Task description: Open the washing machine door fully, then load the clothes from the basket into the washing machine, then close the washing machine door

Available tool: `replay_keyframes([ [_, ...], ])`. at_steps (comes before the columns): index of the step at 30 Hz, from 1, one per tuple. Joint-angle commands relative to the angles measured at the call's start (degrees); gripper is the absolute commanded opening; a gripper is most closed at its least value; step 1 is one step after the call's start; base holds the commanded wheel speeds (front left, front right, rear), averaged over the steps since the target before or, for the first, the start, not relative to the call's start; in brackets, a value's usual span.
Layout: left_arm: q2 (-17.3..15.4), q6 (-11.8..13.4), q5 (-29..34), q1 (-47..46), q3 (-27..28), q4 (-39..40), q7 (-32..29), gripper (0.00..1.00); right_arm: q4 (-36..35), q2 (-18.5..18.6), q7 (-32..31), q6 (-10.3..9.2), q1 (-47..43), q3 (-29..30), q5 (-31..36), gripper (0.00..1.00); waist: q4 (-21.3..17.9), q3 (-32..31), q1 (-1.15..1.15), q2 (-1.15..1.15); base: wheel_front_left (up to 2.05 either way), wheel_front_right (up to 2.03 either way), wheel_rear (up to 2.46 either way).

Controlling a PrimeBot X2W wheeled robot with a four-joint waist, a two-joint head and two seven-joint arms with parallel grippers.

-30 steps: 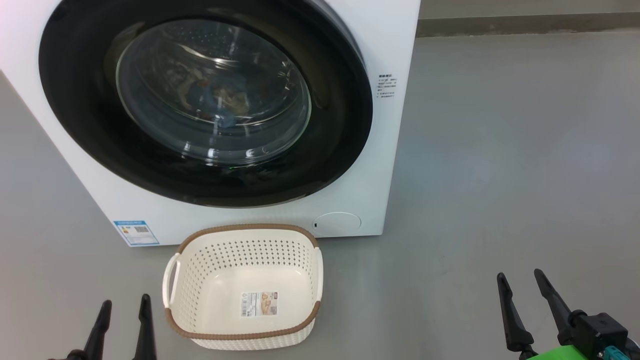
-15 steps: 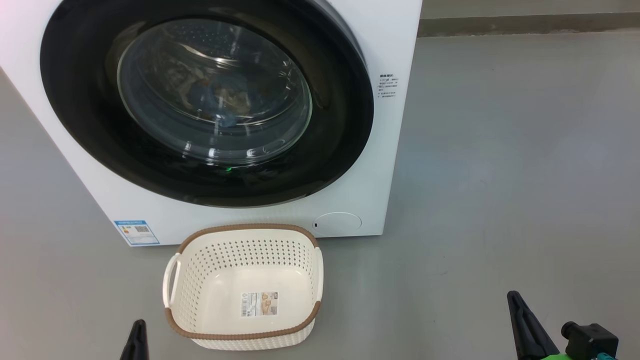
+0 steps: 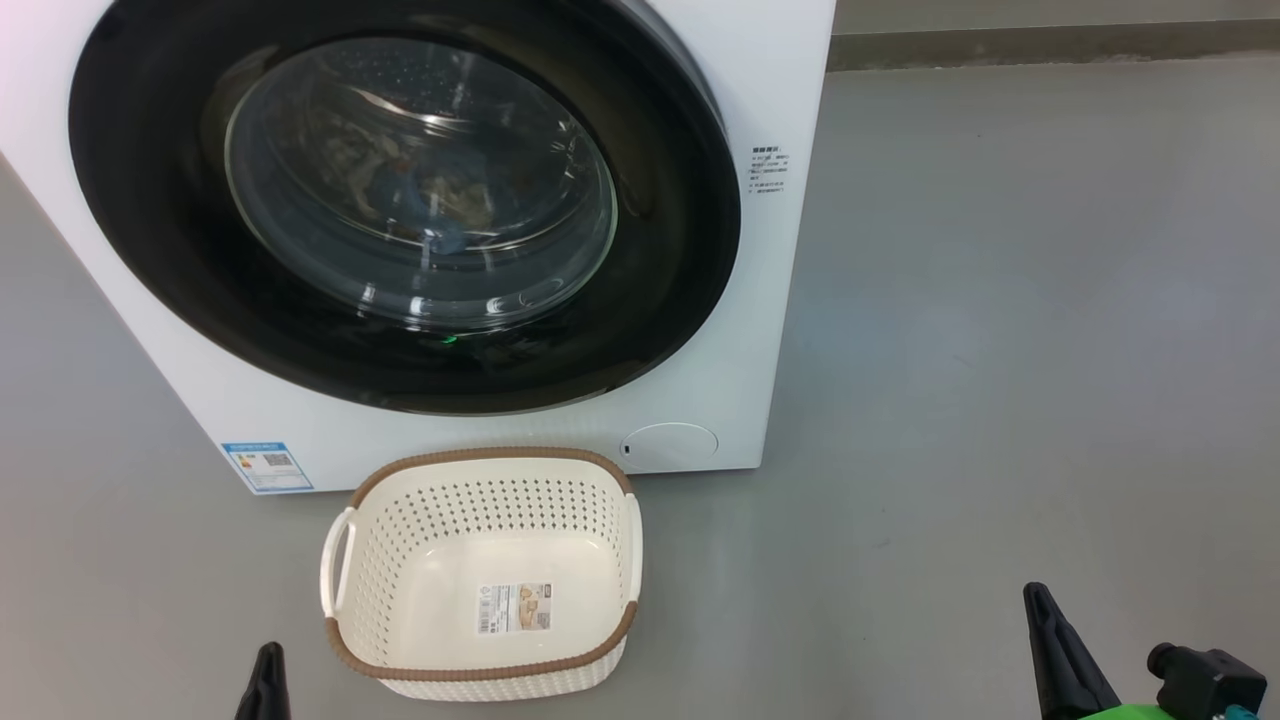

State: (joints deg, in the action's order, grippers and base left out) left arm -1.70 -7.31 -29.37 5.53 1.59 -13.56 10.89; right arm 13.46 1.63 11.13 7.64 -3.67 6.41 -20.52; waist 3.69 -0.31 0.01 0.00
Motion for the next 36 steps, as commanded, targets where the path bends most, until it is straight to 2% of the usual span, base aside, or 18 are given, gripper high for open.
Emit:
replay_keyframes([
  [1,-0.8,0.0,-1.6,-2.4,0.7,1.0,-0.3,0.00,-1.2,0.3,-0.3,-0.03,1.7,0.0,-1.7,0.00,0.0,0.0,-0.01,0.00,0.00,0.00,0.00],
  [36,-0.9,-0.1,-22.4,-5.6,2.1,0.5,-6.1,0.00,-0.6,0.6,-6.2,-0.07,4.4,0.0,-25.5,0.00,-1.3,0.2,-0.01,0.00,0.00,0.00,0.00],
])
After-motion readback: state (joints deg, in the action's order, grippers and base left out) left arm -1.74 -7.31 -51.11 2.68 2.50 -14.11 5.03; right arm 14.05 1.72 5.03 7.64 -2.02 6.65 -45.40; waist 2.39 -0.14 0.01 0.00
